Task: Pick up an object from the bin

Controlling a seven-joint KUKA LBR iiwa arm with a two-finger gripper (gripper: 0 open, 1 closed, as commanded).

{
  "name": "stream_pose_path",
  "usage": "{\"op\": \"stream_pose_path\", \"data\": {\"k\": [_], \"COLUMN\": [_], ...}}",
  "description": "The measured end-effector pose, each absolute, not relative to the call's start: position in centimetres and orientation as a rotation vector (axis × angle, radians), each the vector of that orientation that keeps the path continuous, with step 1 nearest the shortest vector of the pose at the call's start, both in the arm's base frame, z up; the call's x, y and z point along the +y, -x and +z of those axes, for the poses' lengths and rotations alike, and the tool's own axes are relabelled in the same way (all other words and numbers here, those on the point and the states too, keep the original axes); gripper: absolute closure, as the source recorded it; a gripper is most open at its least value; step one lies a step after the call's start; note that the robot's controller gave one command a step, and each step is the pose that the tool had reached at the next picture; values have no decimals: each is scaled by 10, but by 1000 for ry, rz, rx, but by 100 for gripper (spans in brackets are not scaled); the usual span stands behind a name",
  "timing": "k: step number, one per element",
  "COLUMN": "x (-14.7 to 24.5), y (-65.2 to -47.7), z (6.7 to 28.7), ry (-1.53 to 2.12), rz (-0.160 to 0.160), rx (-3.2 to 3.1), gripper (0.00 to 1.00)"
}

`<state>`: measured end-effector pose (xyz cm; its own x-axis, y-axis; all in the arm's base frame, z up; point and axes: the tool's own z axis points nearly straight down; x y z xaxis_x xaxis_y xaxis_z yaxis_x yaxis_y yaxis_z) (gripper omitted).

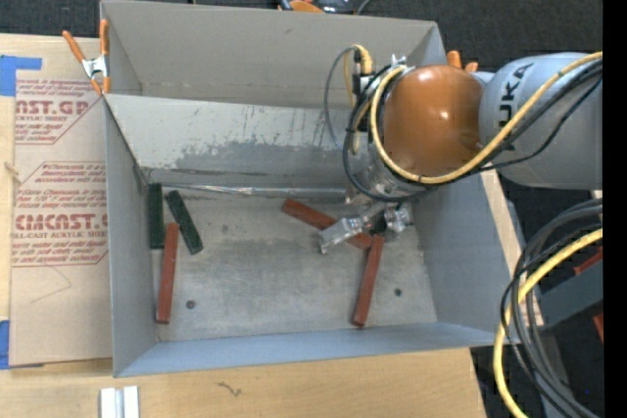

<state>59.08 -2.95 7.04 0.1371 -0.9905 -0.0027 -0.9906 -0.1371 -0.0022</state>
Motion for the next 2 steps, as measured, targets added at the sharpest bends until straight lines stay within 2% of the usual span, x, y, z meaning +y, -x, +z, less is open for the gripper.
{"op": "stream_pose_path", "data": {"k": [1, 2], "x": [-30, -13], "y": [-591, -582], "z": [71, 200], "ry": [2365, 2548], "rz": [0, -5], "rx": [2061, 1828], "gripper": [100, 100]}}
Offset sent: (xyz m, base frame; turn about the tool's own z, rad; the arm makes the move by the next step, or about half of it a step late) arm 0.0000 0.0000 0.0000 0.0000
